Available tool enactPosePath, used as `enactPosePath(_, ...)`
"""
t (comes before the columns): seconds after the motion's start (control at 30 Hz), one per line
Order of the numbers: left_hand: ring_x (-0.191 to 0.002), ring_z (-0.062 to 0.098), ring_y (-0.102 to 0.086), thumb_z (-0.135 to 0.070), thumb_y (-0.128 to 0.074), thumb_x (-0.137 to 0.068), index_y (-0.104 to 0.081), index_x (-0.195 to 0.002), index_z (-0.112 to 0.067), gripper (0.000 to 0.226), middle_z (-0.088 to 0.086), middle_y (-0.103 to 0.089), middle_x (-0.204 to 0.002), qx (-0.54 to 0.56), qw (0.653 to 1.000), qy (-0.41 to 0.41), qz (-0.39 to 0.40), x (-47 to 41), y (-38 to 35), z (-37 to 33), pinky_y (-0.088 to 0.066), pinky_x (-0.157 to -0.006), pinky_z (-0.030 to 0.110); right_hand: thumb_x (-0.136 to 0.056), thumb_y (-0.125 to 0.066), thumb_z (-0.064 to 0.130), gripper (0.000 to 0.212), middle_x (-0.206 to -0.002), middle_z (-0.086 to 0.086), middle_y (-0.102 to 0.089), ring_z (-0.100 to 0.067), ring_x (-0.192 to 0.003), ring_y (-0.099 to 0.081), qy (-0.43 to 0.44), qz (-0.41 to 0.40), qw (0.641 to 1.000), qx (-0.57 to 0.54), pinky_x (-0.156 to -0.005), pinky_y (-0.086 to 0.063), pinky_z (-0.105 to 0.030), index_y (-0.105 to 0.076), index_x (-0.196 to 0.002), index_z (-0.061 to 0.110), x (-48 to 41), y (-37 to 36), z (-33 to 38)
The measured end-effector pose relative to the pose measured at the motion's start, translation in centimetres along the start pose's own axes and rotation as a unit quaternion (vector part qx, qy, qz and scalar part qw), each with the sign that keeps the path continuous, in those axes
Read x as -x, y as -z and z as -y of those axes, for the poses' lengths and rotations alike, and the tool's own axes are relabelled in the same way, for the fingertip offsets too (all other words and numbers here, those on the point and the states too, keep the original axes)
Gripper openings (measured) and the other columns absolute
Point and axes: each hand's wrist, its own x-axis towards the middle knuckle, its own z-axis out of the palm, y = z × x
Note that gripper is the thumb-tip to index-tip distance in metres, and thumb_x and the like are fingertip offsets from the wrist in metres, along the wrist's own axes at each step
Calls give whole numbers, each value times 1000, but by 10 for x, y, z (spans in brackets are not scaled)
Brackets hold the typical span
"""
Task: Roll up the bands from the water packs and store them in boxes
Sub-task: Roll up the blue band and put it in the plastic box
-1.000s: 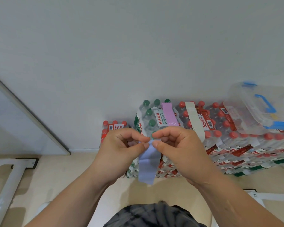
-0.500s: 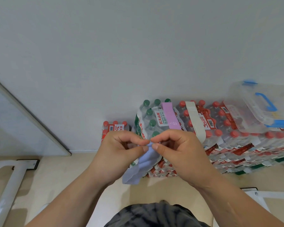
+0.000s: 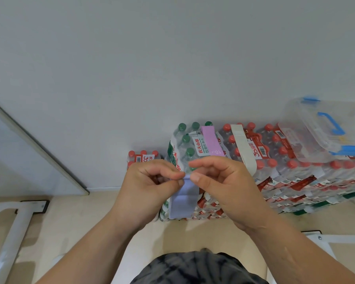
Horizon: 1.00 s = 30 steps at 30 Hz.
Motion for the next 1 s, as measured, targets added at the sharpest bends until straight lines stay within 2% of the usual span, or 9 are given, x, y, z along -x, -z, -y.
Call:
enactPosePath(0.13, -69, 14, -64, 21, -70, -75, -79, -69, -18, 41, 5, -73, -74, -22, 1000, 4, -5, 1, 0, 0, -53, -66, 20, -87, -73, 6, 10, -80, -4, -77, -16, -76, -72, -10, -12, 999, 31, -70, -58, -26, -77, -87, 15, -2, -1, -4)
enactPosePath(0.3, -65, 11, -64, 21, -69, -76, -77, -68, -16, 39, 1, -73, -71, 17, 999, 30, 15, 2, -2, -3, -51, -63, 18, -84, -77, 4, 15, -80, -4, -76, -18, -76, -70, -7, -23, 999, 39, -75, -58, -26, -77, -84, 19, -3, -1, -7)
enactPosePath(0.47, -70, 17, -70, 0, -78, -73, -78, -77, -11, 12, 12, -75, -76, 85, 993, 68, 34, 2, 3, -5, -53, -63, 22, -85, -75, 3, 15, -81, -1, -77, -11, -77, -70, -14, -11, 1000, 22, -74, -56, -22, -77, -85, 18, -2, 2, -7)
enactPosePath(0.6, -66, 16, -69, 9, -74, -78, -78, -75, -11, 21, 12, -75, -74, 49, 995, 84, 34, 2, 1, -4, -53, -62, 22, -87, -73, 3, 20, -81, 2, -77, -9, -77, -70, -14, -11, 999, 28, -74, -55, -21, -76, -84, 22, -2, 3, -7)
enactPosePath(0.7, -65, 11, -68, 15, -73, -77, -78, -69, -14, 30, 6, -74, -69, 22, 997, 72, 12, 1, -3, -6, -52, -63, 18, -87, -73, 5, 16, -84, -2, -77, -16, -81, -72, -15, -21, 999, 26, -75, -57, -24, -76, -87, 21, -1, 3, -10)
enactPosePath(0.77, -62, 12, -64, 13, -76, -76, -78, -66, -18, 32, 5, -71, -66, -4, 998, 63, -8, 0, -6, -6, -51, -62, 19, -87, -74, 6, 15, -85, -5, -77, -21, -84, -73, -23, -35, 999, 9, -74, -58, -27, -75, -88, 21, -1, 3, -10)
enactPosePath(0.9, -61, 14, -59, 8, -78, -76, -78, -69, -20, 29, 15, -69, -68, -44, 998, 42, -20, 1, -9, -6, -50, -60, 22, -88, -74, 12, 12, -79, -11, -75, -30, -80, -72, -39, -37, 999, 7, -74, -59, -39, -75, -87, 24, -1, 4, -10)
enactPosePath(1.0, -60, 11, -59, 9, -78, -76, -78, -70, -22, 31, 13, -69, -68, -60, 997, 34, -22, 1, -11, -4, -50, -59, 21, -87, -75, 11, 12, -80, -12, -75, -27, -81, -73, -43, -43, 998, 2, -77, -59, -39, -75, -86, 23, 0, 5, -14)
